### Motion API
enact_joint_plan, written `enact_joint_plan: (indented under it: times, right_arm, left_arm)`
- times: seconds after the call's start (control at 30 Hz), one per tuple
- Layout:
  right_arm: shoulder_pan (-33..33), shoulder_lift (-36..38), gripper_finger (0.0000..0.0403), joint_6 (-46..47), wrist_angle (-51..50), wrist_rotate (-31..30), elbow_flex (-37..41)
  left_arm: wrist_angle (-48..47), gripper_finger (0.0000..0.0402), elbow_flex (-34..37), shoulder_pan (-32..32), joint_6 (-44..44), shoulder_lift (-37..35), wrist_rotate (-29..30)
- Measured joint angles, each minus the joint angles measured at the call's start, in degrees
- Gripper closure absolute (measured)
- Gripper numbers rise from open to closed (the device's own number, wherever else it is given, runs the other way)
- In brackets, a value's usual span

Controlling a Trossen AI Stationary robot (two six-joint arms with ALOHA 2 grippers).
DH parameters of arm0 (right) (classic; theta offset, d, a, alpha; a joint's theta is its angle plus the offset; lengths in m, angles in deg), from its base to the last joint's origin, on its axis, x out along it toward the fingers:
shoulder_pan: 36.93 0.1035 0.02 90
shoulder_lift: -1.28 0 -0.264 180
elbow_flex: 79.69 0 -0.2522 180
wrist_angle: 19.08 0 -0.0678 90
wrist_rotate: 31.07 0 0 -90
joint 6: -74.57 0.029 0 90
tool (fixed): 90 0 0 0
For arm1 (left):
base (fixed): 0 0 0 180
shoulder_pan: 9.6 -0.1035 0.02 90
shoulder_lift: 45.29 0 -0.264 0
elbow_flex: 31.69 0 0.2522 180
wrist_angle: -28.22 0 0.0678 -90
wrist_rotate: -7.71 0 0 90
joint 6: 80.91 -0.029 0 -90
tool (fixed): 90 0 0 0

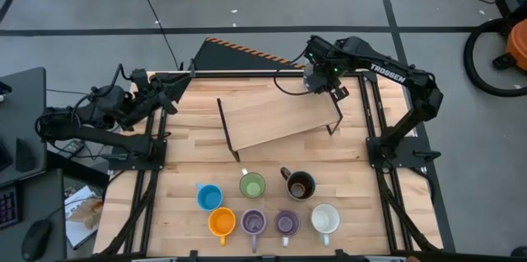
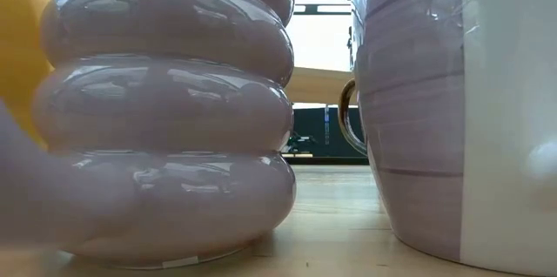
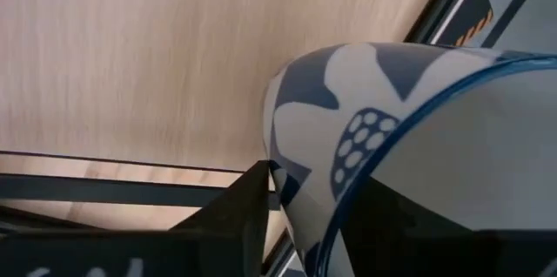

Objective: Place coffee mugs
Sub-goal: Put the blue patterned mug on the shelf, then put the light blue mug on the shelf

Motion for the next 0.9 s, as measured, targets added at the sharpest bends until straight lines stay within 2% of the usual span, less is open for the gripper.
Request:
enact_joint_plan:
  times: [0.23, 0.47, 0.9]
  right_arm:
    - [-0.1, 0.0, 0.0248, 1.2, 0.2, -1.5, 0.0]
    - [-0.1, 1.3, 0.0242, 7.0, 0.2, -1.6, 0.0]
    - [0.6, 4.9, 0.0215, 11.6, 0.5, -2.3, 0.0]
  left_arm:
    - [0.0, 0.025, 0.0, 0.0, 0.2, 0.0, -0.1]
    - [0.0, 0.025, 0.0, 0.0, 2.2, -0.1, -6.6]
    - [0.2, 0.025, 0.0, 0.0, 2.3, -0.1, -8.3]
